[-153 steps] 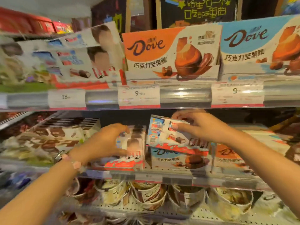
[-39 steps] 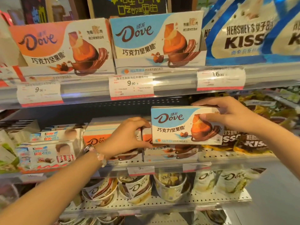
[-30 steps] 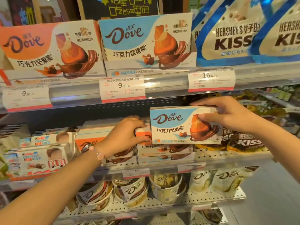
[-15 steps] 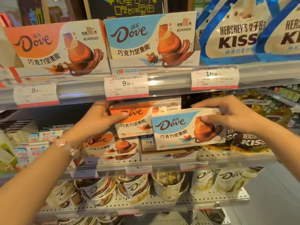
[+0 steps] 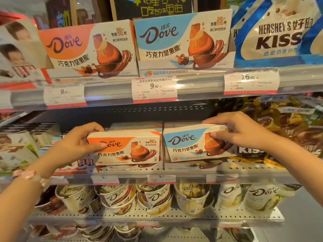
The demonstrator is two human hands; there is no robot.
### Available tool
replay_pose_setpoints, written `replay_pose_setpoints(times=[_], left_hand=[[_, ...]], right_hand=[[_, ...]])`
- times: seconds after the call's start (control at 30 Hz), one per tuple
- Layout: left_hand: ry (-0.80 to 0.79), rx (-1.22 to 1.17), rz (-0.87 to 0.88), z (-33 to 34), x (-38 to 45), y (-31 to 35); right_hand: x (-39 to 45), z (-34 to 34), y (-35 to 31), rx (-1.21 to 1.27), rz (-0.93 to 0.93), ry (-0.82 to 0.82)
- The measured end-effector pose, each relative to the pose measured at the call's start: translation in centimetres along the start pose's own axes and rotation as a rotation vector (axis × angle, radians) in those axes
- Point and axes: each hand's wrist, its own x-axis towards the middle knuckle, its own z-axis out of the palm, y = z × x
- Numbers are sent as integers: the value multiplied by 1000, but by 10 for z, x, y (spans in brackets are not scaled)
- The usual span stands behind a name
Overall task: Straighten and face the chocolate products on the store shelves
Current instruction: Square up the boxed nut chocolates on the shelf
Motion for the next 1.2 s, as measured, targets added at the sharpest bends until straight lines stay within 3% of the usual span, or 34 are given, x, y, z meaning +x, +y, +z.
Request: replay_pose_setpoints(times=[0.27, 0.4, 0.57, 0.7, 1.0, 1.13, 1.2], left_hand=[[10, 104, -58, 11, 12, -17], [-2, 344, 56, 4, 21, -11], [-190, 480, 76, 13, 27, -8], [-162, 698, 210, 25, 27, -11], [-163, 518, 277, 66, 46, 2], [-229, 450, 305, 84, 57, 12], [-245, 428, 306, 92, 64, 16]], right_hand=[[3, 20, 10, -46, 21, -3], [1, 25, 13, -106, 33, 5], [-1, 31, 8, -226, -10, -1], [-4, 37, 13, -234, -8, 20], [-8, 43, 7, -352, 26, 77], [-7, 44, 2, -569, -34, 97], [-3, 41, 0, -548, -7, 87]])
